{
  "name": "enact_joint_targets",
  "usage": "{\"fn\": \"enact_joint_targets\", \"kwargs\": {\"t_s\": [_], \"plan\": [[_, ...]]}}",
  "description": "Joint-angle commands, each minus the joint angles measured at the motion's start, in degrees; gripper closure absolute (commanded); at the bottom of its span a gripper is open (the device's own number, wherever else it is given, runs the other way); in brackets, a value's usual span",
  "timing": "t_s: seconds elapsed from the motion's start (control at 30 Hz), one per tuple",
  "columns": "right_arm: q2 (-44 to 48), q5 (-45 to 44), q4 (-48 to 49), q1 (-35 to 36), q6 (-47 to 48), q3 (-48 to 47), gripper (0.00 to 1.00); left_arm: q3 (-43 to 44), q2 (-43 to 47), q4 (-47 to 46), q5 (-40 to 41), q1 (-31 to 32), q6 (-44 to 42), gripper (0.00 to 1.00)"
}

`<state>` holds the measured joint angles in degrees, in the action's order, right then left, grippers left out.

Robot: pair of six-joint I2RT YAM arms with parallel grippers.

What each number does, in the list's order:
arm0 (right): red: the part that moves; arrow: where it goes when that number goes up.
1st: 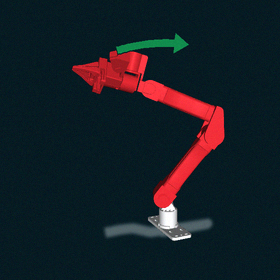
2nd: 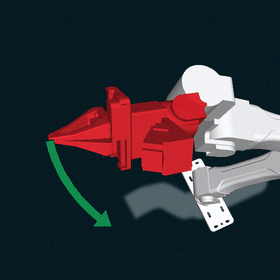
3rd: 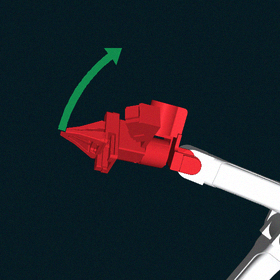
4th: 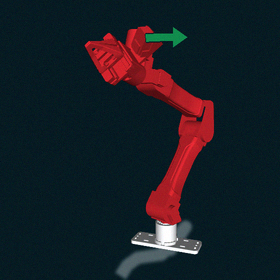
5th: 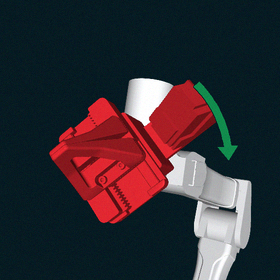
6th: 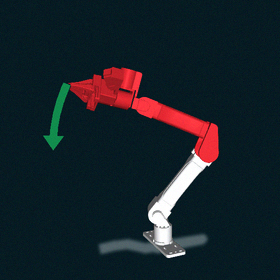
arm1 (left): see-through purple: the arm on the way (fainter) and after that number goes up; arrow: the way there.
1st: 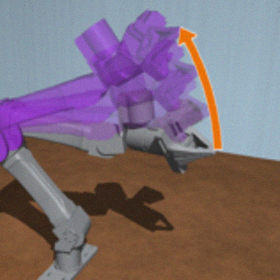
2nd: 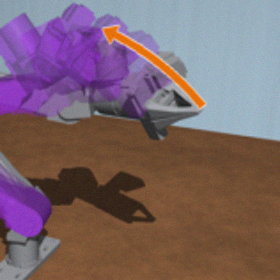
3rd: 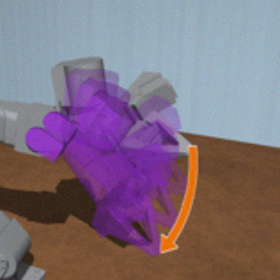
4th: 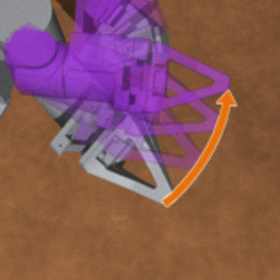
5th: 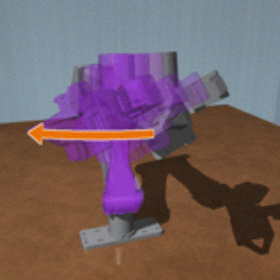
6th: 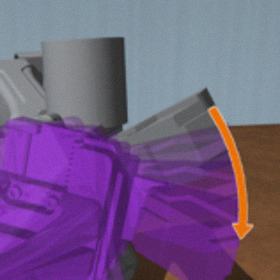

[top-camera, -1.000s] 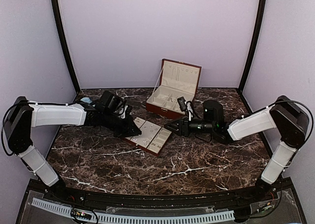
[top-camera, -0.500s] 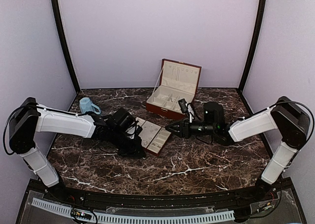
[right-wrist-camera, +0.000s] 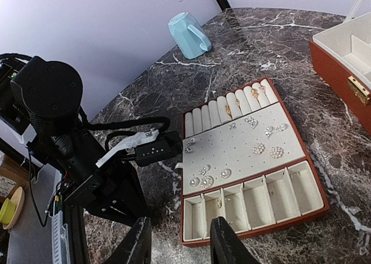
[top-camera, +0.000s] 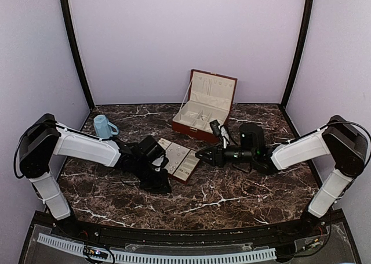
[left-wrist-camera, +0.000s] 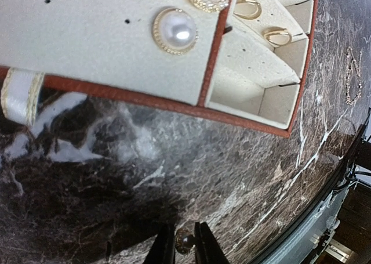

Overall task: Organize the mixed jewelry
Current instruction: Place the earring at the center of the board.

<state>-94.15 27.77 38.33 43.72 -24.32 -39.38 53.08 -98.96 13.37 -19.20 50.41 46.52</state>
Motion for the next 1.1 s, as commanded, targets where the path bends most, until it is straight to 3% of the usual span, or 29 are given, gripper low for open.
{"fn": "enact_joint_targets", "kwargs": {"t_s": [0.0, 0.37, 0.53, 0.77, 0.9, 1.07], "plan": [[1.21, -0.96, -0.3, 0.98, 0.88, 0.36, 0.65, -1.08, -0.63, -0.44, 0.16, 0.17, -1.13, 0.82], [1.39, -1.36, -0.77, 1.45, 1.07, 0.18, 0.65, -1.35, 0.1, 0.65, 3.63, 0.16, -6.64, 0.63], [1.81, -0.28, -1.53, 1.91, 2.02, -0.02, 0.65, -2.95, 4.51, 1.05, 8.95, 0.15, -11.47, 0.52], [2.58, -0.11, -9.66, 5.8, 7.7, -3.68, 0.61, -2.28, 12.95, 4.03, 16.88, -0.61, -16.56, 0.38], [1.26, 0.7, -13.68, 8.21, 10.23, -6.36, 0.6, -1.33, 16.93, 6.13, 16.24, -5.79, -19.38, 0.35], [-2.79, 2.36, -17.57, 10.36, 12.73, -10.81, 0.57, 2.14, 21.52, 5.11, 12.91, -17.09, -26.99, 0.3]]}}
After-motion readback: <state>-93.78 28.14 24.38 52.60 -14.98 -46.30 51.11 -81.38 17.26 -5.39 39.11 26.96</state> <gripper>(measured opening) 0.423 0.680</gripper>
